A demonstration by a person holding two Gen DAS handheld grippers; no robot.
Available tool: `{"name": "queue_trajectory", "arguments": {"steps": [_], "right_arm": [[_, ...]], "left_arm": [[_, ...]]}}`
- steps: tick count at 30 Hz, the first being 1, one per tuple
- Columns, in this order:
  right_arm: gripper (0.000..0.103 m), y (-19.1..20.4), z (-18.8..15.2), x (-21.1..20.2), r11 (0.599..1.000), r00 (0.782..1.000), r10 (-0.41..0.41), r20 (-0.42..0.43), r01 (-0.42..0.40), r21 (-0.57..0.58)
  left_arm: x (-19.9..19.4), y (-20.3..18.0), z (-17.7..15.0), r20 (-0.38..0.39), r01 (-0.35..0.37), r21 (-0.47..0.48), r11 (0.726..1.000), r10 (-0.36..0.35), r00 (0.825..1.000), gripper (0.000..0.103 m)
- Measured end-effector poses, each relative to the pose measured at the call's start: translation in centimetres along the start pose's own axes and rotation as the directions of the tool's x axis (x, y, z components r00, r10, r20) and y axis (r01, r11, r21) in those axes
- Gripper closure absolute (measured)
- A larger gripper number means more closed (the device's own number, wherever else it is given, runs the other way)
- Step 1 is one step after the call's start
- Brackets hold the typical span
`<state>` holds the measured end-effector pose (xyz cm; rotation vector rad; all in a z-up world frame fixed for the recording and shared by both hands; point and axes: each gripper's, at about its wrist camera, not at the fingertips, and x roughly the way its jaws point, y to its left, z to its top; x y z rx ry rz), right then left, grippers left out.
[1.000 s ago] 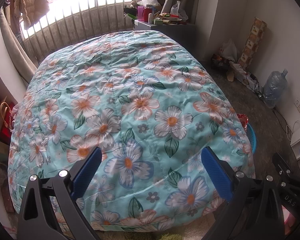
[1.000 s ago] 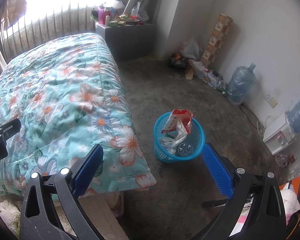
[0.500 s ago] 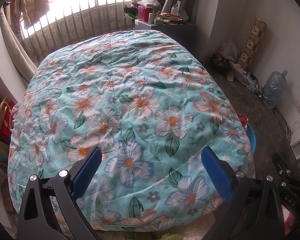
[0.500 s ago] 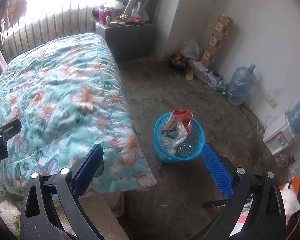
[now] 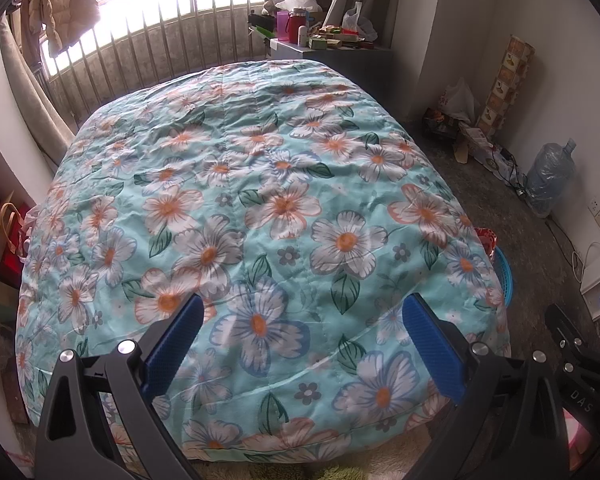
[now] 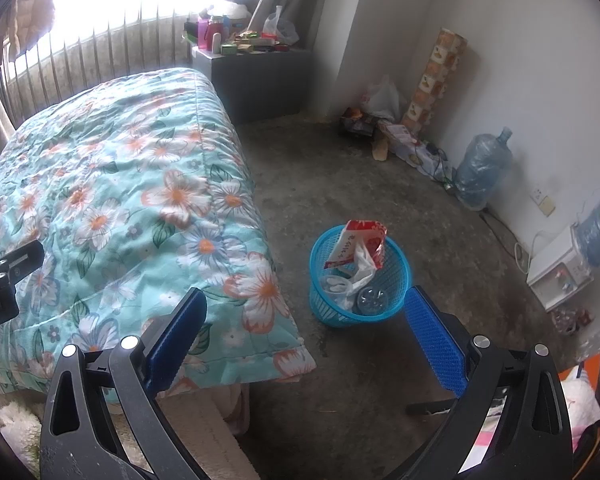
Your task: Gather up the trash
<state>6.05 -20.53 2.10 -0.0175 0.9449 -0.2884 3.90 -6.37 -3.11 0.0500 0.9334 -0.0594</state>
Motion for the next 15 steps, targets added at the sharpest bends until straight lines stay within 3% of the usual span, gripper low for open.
{"name": "queue_trajectory", "arguments": {"steps": [15], "right_arm": [[0.008, 0.16, -0.05, -0.04, 1.0, 1.0, -0.001, 0.002, 0.001, 0.0]], "left_arm": [[-0.07, 0.04, 0.02, 0.002, 0.0, 0.0, 1.0, 0.0, 1.0, 0.006]]}}
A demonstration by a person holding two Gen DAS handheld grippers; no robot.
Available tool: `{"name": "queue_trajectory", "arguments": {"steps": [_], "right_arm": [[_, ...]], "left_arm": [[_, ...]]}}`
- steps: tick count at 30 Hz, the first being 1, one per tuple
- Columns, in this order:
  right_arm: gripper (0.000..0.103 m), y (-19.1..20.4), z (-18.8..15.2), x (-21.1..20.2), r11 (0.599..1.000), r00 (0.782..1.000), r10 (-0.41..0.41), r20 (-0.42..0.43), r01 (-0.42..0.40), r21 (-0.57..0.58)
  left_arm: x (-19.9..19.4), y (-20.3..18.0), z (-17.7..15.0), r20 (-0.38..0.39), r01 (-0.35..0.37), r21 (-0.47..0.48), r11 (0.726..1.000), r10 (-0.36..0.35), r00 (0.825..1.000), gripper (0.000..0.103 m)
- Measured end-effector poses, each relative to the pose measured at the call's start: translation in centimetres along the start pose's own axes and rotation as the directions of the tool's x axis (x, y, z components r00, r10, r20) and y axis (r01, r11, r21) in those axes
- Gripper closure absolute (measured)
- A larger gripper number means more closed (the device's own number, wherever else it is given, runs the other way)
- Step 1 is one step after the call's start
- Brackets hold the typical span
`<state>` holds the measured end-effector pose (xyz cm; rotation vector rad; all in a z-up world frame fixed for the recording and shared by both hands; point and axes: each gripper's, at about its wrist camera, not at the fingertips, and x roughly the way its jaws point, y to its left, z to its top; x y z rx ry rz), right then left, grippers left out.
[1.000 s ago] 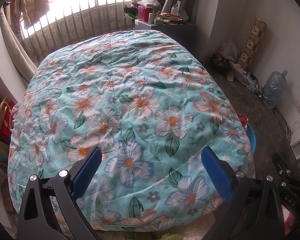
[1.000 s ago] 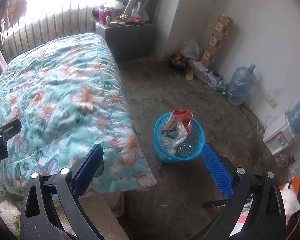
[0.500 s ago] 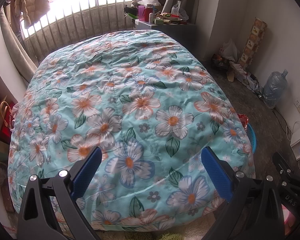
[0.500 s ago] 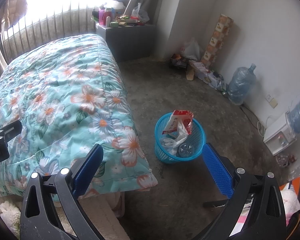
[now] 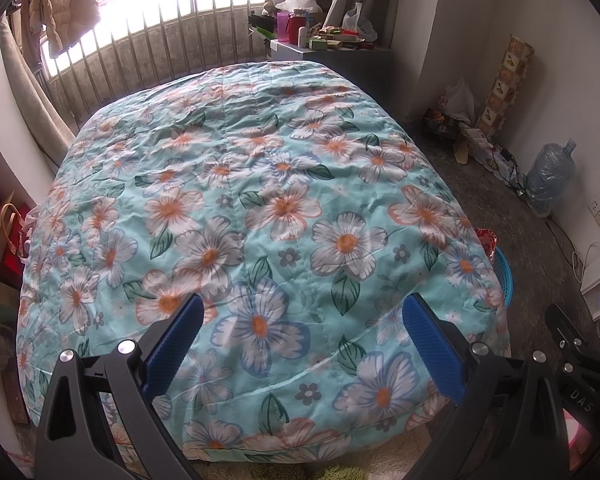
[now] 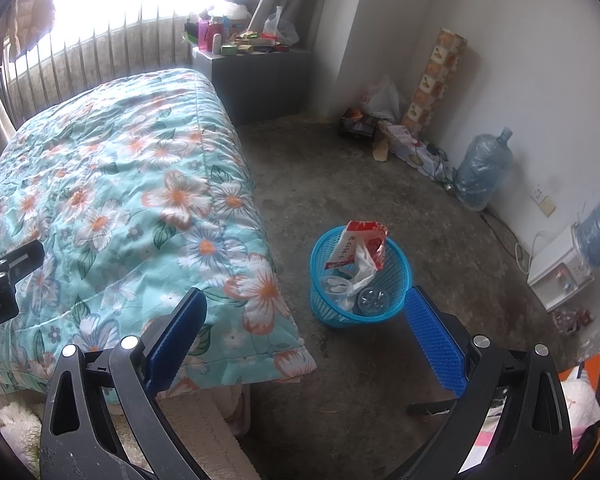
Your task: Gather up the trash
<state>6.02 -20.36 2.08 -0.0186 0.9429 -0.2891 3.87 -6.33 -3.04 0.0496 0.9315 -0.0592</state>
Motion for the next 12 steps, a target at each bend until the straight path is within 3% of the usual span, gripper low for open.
{"name": "queue_trajectory", "arguments": {"steps": [12], "right_arm": [[0.008, 0.35, 0.04, -0.01, 1.0, 1.0, 0.001, 0.001, -0.001, 0.002]], "left_arm": [[0.06, 0.13, -0.06, -0.002, 0.002, -0.001, 1.0, -0.002, 1.0, 0.006]]}}
